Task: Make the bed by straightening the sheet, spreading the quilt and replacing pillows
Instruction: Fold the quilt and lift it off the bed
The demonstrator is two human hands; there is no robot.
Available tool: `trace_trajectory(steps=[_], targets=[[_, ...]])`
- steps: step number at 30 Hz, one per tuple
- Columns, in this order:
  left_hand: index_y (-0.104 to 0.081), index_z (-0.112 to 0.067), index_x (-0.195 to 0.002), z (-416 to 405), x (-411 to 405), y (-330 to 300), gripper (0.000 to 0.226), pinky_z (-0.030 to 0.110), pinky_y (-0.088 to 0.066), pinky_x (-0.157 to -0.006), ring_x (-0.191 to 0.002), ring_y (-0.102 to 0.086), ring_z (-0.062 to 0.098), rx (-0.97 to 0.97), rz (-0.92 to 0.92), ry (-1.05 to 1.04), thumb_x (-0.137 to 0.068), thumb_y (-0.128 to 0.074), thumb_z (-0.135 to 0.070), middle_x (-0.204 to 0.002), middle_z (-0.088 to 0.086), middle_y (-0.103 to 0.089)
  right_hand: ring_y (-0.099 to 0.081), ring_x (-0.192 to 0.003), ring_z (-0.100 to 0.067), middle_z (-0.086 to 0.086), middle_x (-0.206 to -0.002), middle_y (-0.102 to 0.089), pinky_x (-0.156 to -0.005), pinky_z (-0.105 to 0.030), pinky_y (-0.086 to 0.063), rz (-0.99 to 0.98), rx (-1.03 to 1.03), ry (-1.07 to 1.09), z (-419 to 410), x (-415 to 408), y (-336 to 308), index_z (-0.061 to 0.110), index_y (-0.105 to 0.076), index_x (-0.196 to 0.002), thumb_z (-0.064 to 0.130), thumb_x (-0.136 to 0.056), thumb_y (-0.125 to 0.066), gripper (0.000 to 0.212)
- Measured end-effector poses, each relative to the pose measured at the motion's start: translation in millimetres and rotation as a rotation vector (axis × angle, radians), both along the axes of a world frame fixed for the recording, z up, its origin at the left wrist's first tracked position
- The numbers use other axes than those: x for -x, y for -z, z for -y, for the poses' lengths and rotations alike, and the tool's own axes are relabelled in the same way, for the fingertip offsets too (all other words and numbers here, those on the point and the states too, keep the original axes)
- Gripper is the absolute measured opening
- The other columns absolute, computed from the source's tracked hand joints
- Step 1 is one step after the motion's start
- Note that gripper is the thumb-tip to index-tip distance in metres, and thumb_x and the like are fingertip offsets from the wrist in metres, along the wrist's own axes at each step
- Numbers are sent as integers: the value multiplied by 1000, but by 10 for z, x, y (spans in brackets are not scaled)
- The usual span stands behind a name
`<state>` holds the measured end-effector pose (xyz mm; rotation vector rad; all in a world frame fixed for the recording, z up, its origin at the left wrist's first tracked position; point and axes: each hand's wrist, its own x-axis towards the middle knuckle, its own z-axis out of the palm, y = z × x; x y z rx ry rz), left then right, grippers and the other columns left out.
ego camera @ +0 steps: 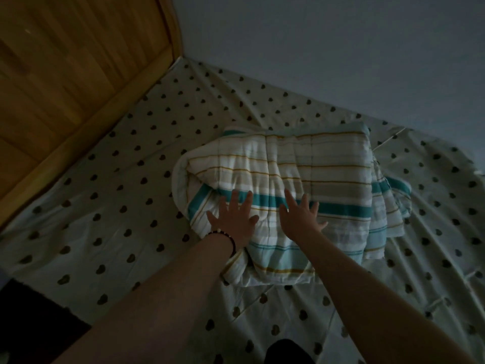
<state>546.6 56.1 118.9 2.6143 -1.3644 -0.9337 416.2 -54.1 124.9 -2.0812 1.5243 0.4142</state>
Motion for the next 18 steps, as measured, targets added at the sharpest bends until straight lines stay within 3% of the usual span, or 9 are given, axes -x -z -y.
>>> trace_trajectory(steps=[10, 18], targets=[[5, -41, -152, 698, -226, 381, 61, 69, -11, -109, -148, 2, 33, 39, 77, -224, -100, -24, -54, -162, -3, 6, 17, -150, -34, 0, -166, 14, -111, -75, -5, 52, -67, -101, 823, -263, 612, 54, 10, -151, 47, -105, -22, 56], [23, -40, -147, 1441, -159, 927, 73, 63, -17, -113, -146, 6, 40, -78, 164, -336, -92, -15, -70, -159, 2, 25, 21, -148, -40, -4, -163, 22, -110, -76, -2, 1, 80, -152, 1708, 10, 1141, 49, 13, -151, 60, -101, -16, 60]])
